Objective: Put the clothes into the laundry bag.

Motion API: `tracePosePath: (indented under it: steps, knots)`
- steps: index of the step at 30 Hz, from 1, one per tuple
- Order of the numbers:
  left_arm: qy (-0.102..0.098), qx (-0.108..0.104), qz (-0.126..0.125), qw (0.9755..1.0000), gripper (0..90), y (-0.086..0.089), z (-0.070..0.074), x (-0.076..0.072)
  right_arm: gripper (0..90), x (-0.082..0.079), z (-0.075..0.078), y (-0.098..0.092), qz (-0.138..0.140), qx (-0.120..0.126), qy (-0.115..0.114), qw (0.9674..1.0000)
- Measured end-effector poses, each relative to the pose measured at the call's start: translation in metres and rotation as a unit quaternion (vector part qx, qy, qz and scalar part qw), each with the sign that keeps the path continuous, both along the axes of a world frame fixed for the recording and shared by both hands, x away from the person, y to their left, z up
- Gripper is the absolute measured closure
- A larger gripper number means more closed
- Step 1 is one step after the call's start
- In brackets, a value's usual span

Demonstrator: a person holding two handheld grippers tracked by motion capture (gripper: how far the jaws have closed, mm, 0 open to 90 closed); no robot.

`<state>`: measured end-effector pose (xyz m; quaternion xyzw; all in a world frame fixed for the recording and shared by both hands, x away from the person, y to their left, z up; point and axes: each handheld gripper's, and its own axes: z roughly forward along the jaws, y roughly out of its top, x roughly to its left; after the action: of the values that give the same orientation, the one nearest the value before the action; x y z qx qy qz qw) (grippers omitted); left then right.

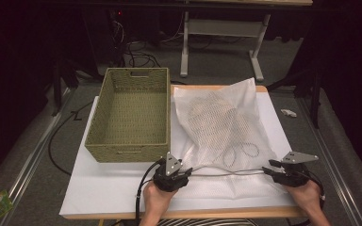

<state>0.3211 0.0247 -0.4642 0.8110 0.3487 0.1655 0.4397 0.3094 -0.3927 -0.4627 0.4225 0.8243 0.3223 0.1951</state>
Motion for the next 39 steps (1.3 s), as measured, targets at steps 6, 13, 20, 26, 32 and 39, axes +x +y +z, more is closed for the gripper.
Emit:
tracePosePath:
  steps: [6,13,20,26,32,39]
  knots:
    - [0.008,0.018,0.016,0.9997,51.4,0.005,-0.011,0.001,54.5,-0.002,-0.002,-0.001,0.001,0.001,0.0,1.0]
    - [0.03,0.027,0.026,0.9988,67.2,0.005,-0.018,0.007,68.7,-0.004,-0.007,-0.003,0.009,0.009,0.019,0.9997]
    - [0.028,0.047,0.029,0.9981,84.3,0.002,-0.016,0.006,86.1,-0.005,-0.005,-0.002,0.028,-0.006,0.019,0.9994]
    - [-0.002,0.045,0.03,0.9985,86.2,0.006,0.0,-0.011,86.9,-0.014,-0.003,-0.006,0.025,-0.006,0.016,0.9995]
    - [0.015,0.088,0.023,0.9958,85.8,0.0,-0.006,-0.021,86.6,-0.023,-0.003,-0.004,0.031,-0.012,0.019,0.9993]
    - [0.016,0.083,0.021,0.9962,81.7,0.005,-0.003,-0.027,81.2,-0.026,-0.003,-0.004,0.035,-0.004,0.014,0.9993]
